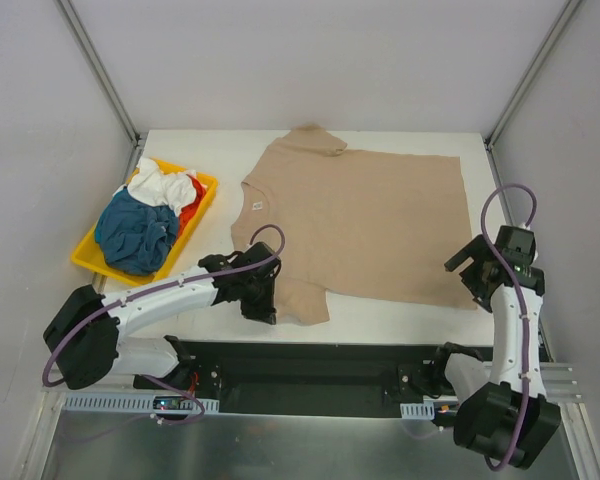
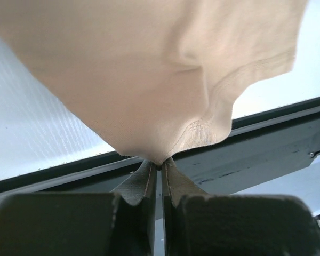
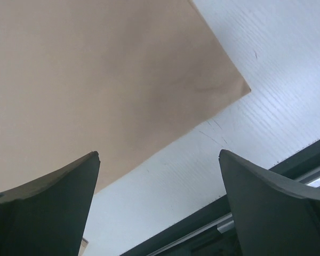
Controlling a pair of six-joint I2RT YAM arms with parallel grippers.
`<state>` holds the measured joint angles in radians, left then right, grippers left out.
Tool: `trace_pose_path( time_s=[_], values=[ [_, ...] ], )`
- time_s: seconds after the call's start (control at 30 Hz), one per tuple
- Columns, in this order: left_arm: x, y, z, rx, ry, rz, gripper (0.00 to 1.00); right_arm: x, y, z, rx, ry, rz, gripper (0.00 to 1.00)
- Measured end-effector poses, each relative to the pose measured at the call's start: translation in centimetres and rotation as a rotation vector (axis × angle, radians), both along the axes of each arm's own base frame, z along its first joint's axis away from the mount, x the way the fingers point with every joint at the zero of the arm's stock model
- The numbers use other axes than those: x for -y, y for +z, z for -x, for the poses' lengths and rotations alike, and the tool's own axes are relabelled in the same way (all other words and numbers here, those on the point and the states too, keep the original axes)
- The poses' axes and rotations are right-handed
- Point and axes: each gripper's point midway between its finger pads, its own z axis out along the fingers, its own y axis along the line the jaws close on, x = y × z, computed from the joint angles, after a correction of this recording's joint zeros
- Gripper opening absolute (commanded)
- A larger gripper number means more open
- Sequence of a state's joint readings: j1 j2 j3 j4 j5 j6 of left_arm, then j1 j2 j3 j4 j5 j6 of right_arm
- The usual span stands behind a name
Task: Fold and stack the t-shirts
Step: Grap the side of the flattened tshirt closest away from the robot with both arms
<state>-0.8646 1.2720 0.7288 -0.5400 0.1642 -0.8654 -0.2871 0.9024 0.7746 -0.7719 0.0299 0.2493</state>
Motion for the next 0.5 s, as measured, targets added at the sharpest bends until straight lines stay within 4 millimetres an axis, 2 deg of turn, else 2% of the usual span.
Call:
trace_pose_path(
  time_s=[0.2, 0.3, 0.4, 0.43, 0.5],
  values=[
    [0.4, 1.3, -1.1, 0.076, -0.035, 0.024, 0.0, -0.3, -4.1, 2.4, -0.123, -0.085, -0.125, 0.99],
    [0.2, 1.5, -1.6, 0.107, -0.044, 0.014, 0.0, -0.3, -6.4, 3.7, -0.182, -0.16, -0.205, 0.95],
    [0.1, 1.7, -2.1, 0.138, -0.056, 0.004, 0.0, -0.1, -7.9, 4.2, -0.201, -0.232, -0.283, 0.9],
    [0.1, 1.8, -2.3, 0.147, -0.06, 0.004, 0.0, -0.1, -8.3, 4.2, -0.207, -0.252, -0.305, 0.85],
    [0.2, 2.1, -2.7, 0.166, -0.064, 0.003, 0.0, 0.0, -8.9, 3.8, -0.21, -0.268, -0.341, 0.81]
  ],
)
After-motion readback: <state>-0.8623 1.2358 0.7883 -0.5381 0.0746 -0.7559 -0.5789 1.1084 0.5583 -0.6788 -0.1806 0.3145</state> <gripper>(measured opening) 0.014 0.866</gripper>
